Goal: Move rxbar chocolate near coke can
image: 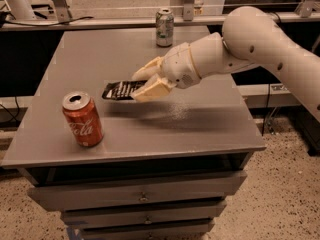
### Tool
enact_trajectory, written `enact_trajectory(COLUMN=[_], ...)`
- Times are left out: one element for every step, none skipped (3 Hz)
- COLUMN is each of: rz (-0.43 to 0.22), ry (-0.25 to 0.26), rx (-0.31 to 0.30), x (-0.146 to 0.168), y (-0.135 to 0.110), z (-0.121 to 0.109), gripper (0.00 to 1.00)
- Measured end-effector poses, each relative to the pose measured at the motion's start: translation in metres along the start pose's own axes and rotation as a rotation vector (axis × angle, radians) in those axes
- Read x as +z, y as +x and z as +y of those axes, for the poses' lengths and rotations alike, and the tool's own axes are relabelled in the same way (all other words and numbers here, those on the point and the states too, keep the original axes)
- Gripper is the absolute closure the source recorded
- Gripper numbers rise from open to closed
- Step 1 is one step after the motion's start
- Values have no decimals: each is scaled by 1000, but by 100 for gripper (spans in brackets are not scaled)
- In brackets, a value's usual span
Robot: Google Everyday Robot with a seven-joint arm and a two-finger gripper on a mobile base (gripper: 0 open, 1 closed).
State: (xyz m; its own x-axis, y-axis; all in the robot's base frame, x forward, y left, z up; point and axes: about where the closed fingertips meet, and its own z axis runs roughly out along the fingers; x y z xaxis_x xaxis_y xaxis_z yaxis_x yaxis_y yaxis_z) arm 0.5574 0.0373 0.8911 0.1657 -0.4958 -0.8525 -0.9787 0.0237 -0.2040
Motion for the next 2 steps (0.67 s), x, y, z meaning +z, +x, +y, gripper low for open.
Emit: enact_trajectory(rz=[24,41], ry=[-84,-115], rx=[-58,-96], x=[3,3], y=[-9,-14], z=[18,17], gripper=[100,100])
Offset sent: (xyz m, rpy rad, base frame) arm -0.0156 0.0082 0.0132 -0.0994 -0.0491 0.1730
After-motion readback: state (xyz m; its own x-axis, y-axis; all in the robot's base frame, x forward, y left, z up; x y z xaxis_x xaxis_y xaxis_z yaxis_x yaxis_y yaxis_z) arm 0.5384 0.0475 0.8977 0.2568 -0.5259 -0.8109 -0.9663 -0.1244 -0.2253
